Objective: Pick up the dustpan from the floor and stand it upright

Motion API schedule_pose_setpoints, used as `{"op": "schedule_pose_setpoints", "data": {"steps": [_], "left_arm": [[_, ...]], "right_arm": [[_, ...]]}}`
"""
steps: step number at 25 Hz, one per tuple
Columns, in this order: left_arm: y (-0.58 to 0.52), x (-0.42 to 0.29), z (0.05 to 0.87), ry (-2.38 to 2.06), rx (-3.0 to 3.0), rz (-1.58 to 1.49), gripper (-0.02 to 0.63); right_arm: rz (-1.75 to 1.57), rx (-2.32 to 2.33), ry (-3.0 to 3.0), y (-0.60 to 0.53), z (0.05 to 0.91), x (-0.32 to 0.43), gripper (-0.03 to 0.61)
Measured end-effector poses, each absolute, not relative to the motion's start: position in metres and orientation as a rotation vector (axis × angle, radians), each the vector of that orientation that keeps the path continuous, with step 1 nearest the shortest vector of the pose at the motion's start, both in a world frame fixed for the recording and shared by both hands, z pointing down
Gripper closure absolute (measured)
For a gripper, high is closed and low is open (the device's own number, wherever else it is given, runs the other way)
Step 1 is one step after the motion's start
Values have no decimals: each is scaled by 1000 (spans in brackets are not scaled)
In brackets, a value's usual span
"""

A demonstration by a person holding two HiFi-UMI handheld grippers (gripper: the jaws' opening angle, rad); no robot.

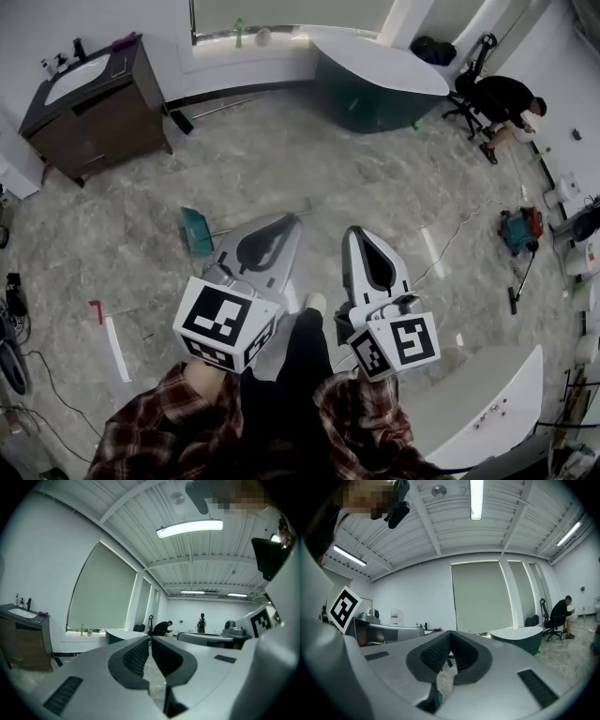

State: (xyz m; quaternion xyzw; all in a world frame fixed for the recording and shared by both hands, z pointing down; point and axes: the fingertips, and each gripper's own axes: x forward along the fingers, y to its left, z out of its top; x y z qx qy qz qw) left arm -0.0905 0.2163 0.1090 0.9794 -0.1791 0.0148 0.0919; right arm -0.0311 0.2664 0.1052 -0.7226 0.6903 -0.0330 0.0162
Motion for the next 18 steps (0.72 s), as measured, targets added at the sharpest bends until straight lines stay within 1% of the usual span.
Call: {"op": "schedule_pose_setpoints", "data": {"steps": [7,11,15,18], "left_arm": [[156,9,98,-760,2831,8,583],[128,57,92,-900,2772,-18,583],[107,85,97,-1038,2703,-12,583],[89,93,103,-1103,2661,1,583]], "right_arm": [[-113,-2087,2346,198,92,73,569],[-120,-1962,2490,165,86,118,569],[-122,-1847,2595,136,87,153,568],[-156,-1804,2624,114,94,168,569]]}}
